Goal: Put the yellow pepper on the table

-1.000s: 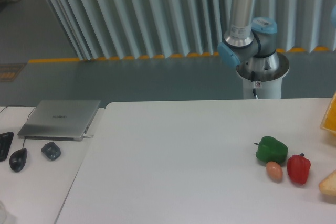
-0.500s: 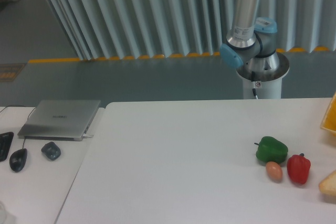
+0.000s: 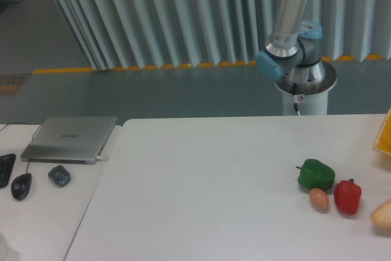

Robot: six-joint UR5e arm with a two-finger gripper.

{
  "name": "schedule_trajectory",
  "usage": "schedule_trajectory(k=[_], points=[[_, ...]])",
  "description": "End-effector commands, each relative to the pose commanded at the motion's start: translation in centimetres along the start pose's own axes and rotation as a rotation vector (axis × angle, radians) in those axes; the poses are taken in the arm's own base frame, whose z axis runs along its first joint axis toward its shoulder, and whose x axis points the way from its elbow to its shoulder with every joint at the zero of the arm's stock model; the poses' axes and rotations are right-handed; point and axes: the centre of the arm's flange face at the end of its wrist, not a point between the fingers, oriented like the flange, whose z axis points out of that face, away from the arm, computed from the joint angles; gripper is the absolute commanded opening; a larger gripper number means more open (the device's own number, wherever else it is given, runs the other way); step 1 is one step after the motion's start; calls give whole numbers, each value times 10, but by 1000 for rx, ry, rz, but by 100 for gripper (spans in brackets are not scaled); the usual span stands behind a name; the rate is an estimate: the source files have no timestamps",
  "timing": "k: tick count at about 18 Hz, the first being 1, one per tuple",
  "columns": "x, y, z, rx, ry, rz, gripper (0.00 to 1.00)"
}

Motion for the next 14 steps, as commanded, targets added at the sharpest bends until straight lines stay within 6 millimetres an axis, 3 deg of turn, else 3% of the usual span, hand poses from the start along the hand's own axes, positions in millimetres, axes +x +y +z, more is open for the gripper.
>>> schedule_trajectory(k=[14], points=[[-6, 15, 22, -18, -8, -12, 100]])
